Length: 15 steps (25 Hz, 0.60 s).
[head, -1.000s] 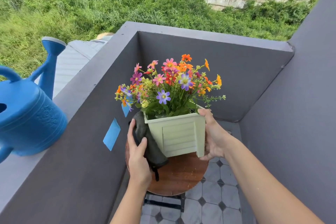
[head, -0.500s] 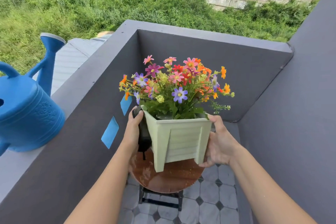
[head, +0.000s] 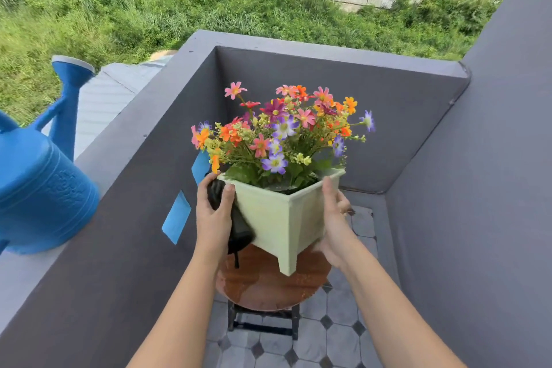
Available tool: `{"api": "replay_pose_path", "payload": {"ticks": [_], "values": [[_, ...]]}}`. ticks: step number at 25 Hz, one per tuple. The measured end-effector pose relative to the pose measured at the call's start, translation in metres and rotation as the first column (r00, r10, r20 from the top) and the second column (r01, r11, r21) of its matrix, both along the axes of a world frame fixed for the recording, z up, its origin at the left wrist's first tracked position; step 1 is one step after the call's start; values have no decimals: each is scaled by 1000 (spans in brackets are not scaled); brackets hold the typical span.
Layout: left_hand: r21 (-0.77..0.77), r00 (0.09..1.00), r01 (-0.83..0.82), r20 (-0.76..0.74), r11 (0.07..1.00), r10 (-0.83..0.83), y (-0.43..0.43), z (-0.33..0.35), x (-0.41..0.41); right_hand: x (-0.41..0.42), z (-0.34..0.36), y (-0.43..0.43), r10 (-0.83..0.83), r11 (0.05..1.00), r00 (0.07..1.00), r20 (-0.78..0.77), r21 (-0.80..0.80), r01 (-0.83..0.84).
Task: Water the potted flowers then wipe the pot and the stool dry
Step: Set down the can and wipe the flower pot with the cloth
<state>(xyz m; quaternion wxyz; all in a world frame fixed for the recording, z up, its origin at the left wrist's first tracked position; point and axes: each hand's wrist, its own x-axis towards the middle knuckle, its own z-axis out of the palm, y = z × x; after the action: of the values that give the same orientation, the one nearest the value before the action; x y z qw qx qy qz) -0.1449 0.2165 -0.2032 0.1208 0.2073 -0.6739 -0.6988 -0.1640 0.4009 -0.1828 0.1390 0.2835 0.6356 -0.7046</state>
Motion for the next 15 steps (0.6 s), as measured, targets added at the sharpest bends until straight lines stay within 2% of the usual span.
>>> {"api": "replay_pose_path", "payload": {"ticks": [3, 6, 8, 11, 13, 15], "values": [[-36, 1000, -14, -22, 999, 13, 9, 8, 5, -12, -10, 5, 93, 995, 991, 93, -45, -89], [-52, 1000, -17, -26, 999, 16, 22, 16, 6, -1, 27, -1, 41, 988, 984, 176, -157, -13], [-18, 998, -53, -23, 998, 53, 33, 21, 8, 0, 40, -1, -12, 989, 986, 167, -142, 36], [-151, 997, -81, 5, 985, 83, 51, 22, 19, 0, 51, 4, -36, 984, 982, 187, -167, 68], [-242, 999, -16, -40, 970, 6, 65, 16, 30, -1, 56, 8, -24, 984, 973, 230, -164, 64], [-338, 978, 107, -134, 935, -160, 76, 12, 40, -2, 55, 14, -10, 986, 965, 262, -158, 53]]}}
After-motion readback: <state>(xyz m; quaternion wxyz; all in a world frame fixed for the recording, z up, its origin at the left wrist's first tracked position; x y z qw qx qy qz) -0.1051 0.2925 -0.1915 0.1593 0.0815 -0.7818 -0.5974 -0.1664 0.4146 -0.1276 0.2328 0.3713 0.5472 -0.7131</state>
